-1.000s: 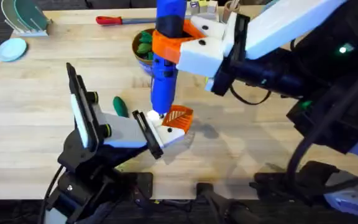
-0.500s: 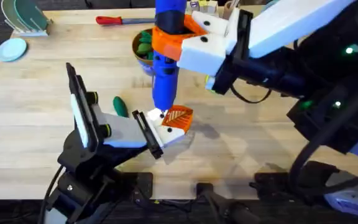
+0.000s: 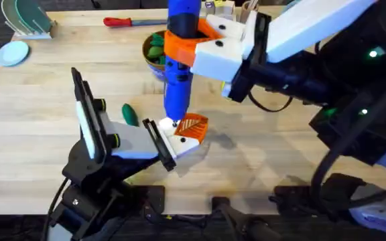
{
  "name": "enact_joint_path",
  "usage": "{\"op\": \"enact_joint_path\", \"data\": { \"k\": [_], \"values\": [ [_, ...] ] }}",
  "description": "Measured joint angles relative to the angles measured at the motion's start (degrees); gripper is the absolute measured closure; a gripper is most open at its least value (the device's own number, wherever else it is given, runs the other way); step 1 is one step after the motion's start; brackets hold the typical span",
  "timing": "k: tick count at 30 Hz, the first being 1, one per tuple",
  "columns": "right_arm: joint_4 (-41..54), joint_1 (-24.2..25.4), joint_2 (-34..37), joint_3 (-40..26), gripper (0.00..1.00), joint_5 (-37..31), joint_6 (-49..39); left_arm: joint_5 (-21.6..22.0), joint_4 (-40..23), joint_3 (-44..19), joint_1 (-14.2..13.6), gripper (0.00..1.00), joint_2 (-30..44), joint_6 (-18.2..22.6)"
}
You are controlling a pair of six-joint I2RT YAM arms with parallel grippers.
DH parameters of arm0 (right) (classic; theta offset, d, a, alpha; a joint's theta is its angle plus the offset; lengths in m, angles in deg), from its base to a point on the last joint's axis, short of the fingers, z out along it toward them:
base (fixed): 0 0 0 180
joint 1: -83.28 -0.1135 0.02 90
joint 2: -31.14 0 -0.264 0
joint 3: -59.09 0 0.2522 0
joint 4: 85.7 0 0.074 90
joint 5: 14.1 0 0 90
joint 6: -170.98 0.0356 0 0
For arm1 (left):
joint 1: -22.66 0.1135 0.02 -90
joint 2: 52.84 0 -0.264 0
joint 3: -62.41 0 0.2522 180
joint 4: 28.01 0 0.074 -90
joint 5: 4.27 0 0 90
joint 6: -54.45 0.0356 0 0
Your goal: Pick up the gripper from the table and insert it into the empty holder that is missing its gripper. Then pick up a screw, insert it into the mounting hole, and use the screwdriver to tighten it. Finally, clean up the table by picking up the vegetable and placing it into the bucket.
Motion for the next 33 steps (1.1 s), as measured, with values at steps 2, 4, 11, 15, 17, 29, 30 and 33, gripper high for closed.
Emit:
{"op": "enact_joint_path", "data": {
  "k": [2, 4, 11, 15, 17, 29, 30, 33],
  "values": [
    [0.26, 0.0, 0.02, 0.0, 0.982, -0.17, 0.11, 0.01, -0.01, 0.0, 0.0, 0.996, 0.0, 0.0],
    [0.31, 0.0, 0.0, 0.0, 0.982, -0.21, 0.23, -0.01, -0.01, 0.0, 0.0, 0.996, 0.0, 0.0],
    [0.33, 0.0, 0.0, 0.0, 0.982, 0.15, -0.87, -0.01, -0.01, 0.0, 0.0, 0.996, 0.0, 0.0],
    [0.27, 0.26, 0.0, 0.0, 0.982, 0.93, -1.81, -0.01, -0.01, 0.0, 0.0, 0.996, 0.0, 0.0],
    [0.63, 0.68, 0.0, 0.0, 0.982, 1.15, -2.02, 0.01, -0.03, 0.0, 0.0, 0.996, 0.0, 0.0],
    [3.79, 3.43, -1.19, -0.09, 0.982, 2.23, -3.32, 0.06, -0.03, 0.0, 0.0, 0.996, 0.02, -0.04],
    [3.92, 3.43, -1.37, -0.09, 0.982, 2.34, -3.35, 0.04, -0.03, 0.0, 0.0, 0.996, 0.02, -0.04],
    [4.37, 3.5, -2.05, -0.09, 0.982, 3.0, -3.76, 0.03, -0.01, 0.0, 0.0, 0.996, 0.02, -0.02]
  ]
}}
